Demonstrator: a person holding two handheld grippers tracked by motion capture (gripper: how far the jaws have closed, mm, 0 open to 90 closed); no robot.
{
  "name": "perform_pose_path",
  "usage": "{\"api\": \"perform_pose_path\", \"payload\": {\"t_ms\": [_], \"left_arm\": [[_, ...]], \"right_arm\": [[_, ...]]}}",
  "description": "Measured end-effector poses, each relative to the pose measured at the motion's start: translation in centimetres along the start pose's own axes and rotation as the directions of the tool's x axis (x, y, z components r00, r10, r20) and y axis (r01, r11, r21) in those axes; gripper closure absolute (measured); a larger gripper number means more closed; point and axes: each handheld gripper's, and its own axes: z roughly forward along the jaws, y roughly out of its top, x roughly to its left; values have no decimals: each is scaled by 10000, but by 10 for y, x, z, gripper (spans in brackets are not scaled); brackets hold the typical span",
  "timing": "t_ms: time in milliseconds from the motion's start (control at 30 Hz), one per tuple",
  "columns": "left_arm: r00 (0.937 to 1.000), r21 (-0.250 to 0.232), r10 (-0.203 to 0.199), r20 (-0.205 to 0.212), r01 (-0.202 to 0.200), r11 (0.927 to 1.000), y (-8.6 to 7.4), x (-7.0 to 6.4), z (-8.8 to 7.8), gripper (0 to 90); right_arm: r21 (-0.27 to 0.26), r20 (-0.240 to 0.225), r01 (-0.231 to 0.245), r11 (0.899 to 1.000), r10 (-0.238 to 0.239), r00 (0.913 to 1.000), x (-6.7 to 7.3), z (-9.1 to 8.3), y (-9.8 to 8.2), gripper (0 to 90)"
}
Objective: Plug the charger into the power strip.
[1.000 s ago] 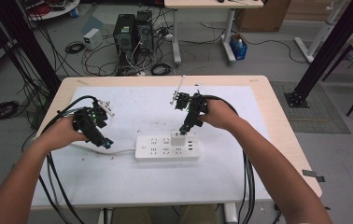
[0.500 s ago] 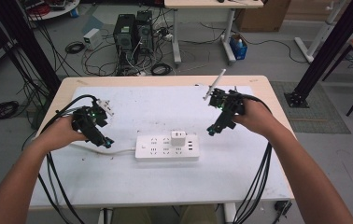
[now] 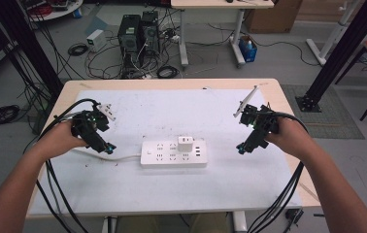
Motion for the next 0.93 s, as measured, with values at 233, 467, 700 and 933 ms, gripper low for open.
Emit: {"api": "perform_pose_path", "payload": {"t_ms": [233,467,700,933], "left_arm": [[10000,-68,-7,-53,6,10000,0,-2,-1,214],[10000,9,24,-73,-24,10000,0,-3,1,214],[9999,-17,-19,-98,18,10000,0,-4,1,214],[9998,-3,16,-177,-16,10000,-1,-6,0,214]], "right_arm": [[90,-107,-68,9999,69,9999,3,4,-7,9],[144,-156,-76,9999,79,9998,4,9,-9,9],[147,-178,-36,9999,39,9998,4,13,-9,9],[-6,-115,-163,9999,163,9998,4,12,-13,9]]}}
